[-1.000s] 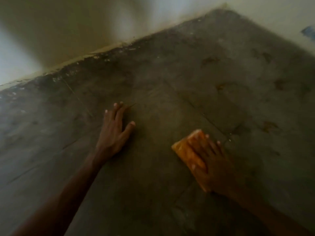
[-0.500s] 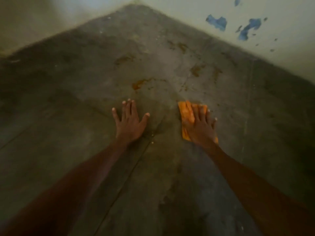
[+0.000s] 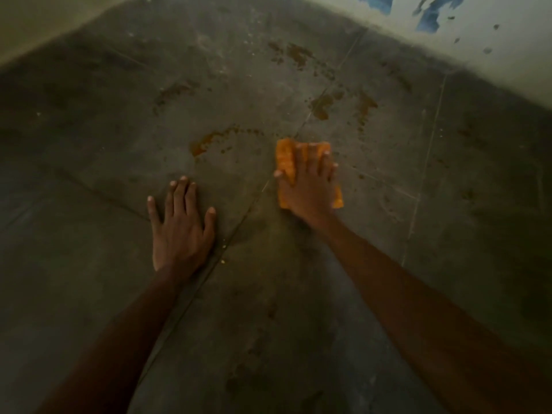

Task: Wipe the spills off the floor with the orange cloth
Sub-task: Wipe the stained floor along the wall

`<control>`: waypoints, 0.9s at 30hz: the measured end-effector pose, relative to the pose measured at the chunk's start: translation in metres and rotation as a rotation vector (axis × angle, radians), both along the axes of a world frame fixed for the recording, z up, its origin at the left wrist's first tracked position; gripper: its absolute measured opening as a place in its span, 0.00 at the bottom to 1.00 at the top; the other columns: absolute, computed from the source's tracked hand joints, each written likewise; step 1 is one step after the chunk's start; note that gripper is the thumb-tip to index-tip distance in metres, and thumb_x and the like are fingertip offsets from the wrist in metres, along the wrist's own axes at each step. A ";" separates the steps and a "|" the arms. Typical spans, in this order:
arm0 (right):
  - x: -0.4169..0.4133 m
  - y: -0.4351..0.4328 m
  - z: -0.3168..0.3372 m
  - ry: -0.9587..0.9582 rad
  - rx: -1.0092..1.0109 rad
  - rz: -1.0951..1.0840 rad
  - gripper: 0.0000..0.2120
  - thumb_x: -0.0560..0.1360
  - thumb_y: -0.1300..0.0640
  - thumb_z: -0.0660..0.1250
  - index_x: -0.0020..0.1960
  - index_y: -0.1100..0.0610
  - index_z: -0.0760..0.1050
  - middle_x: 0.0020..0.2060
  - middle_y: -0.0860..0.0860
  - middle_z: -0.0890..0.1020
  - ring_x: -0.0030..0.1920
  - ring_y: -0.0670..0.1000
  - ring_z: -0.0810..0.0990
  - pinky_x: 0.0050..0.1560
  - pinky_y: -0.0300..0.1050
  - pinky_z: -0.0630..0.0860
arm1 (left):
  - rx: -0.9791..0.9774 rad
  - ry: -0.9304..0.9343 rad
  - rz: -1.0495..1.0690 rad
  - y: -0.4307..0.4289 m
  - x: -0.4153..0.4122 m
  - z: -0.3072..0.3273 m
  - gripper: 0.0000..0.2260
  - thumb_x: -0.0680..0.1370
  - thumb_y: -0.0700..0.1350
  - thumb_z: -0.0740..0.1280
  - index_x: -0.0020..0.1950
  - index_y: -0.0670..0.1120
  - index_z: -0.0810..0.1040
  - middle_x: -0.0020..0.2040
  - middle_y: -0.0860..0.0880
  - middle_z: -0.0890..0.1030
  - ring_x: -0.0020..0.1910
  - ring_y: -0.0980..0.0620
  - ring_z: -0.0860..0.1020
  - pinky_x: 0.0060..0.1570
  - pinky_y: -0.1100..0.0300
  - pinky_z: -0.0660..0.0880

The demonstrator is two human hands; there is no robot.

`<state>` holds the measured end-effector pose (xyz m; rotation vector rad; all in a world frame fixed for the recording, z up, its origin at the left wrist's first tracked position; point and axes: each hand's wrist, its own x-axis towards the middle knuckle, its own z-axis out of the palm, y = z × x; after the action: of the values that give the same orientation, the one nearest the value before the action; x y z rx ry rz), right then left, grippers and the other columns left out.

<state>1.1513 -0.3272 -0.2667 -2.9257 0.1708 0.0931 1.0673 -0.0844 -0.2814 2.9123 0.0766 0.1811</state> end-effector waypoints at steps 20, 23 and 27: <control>-0.015 0.042 -0.007 -0.123 -0.013 0.126 0.36 0.78 0.34 0.50 0.81 0.49 0.50 0.81 0.54 0.54 0.81 0.62 0.48 0.79 0.63 0.47 | -0.004 0.050 0.005 -0.001 0.000 0.006 0.30 0.81 0.57 0.49 0.79 0.44 0.55 0.80 0.47 0.56 0.80 0.50 0.51 0.76 0.39 0.45; -0.069 0.051 -0.005 -0.128 0.004 0.142 0.36 0.79 0.34 0.48 0.81 0.48 0.45 0.81 0.54 0.52 0.81 0.61 0.48 0.79 0.61 0.49 | -0.049 0.132 -0.043 0.007 0.002 0.017 0.34 0.78 0.61 0.46 0.80 0.43 0.52 0.80 0.46 0.54 0.80 0.49 0.50 0.76 0.40 0.44; -0.154 0.072 -0.003 -0.113 0.010 0.126 0.35 0.80 0.36 0.51 0.82 0.48 0.46 0.82 0.52 0.50 0.81 0.58 0.47 0.79 0.59 0.50 | 0.017 0.257 -0.231 0.052 0.012 0.044 0.37 0.78 0.62 0.56 0.80 0.43 0.47 0.80 0.44 0.53 0.79 0.44 0.52 0.77 0.46 0.43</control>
<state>0.9970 -0.2556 -0.2702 -2.9198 -0.0322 -0.0515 1.0791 -0.0329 -0.2369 2.9147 -0.2197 -0.2318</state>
